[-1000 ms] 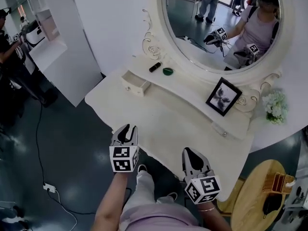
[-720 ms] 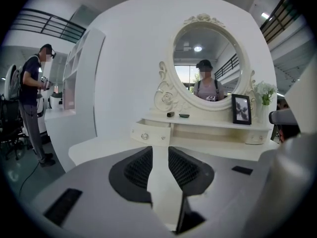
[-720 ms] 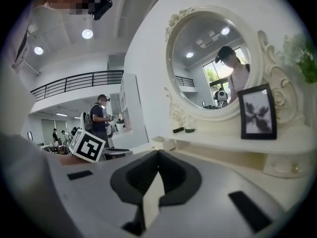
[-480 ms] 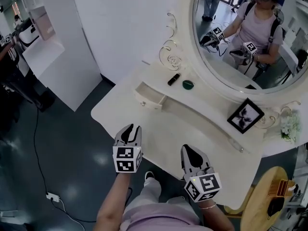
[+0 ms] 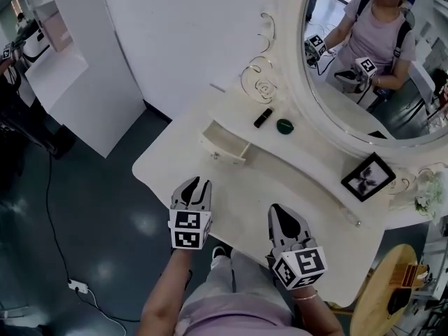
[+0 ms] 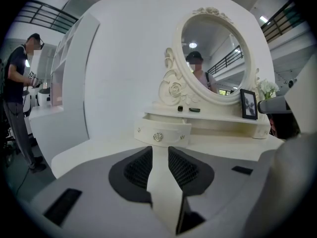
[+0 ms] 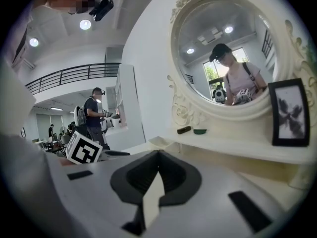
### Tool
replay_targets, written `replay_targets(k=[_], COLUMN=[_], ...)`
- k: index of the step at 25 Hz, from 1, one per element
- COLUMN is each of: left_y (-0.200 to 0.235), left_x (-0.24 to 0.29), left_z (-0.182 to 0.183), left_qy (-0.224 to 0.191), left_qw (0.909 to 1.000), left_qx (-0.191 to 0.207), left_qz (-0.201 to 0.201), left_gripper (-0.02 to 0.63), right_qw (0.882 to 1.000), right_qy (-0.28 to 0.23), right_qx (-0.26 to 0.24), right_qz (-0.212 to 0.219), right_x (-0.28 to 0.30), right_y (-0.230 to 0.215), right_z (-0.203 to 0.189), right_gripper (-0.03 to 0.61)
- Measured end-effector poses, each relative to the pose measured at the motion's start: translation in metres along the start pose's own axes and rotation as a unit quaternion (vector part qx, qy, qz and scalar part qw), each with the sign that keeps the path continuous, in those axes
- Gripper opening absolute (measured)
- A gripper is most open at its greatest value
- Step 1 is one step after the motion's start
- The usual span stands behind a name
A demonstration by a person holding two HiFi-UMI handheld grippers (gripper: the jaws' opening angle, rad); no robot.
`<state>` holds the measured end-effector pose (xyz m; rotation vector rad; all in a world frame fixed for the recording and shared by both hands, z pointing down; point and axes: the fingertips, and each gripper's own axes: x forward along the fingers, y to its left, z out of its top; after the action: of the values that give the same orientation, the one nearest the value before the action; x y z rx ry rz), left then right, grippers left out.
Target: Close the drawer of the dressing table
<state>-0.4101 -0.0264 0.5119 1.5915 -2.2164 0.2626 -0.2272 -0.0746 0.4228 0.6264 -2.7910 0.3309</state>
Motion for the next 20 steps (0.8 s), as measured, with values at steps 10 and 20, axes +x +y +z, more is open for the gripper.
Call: replay_targets(k=[10,20], left_y=[0.006,0.006], left_x=[0.037,0.070], left_z=[0.006,0.007], left_qy=[0.010,0.021], left_qw=[0.9999,0.9994], left_qx=[0.003,0.004], left_qz=[-0.012,-0.027], left_gripper=[0.106,0.121], right_qw=[1.000,0.999], right_qy=[0.009,0.030], right_qx=[0.004,0.005], right_qz=[0.011,0.015], right_x=[0.038,0.063], right_y=[-0.014,-0.032], right_z=[0.002,-0.008], right_gripper=[0.003,0.003])
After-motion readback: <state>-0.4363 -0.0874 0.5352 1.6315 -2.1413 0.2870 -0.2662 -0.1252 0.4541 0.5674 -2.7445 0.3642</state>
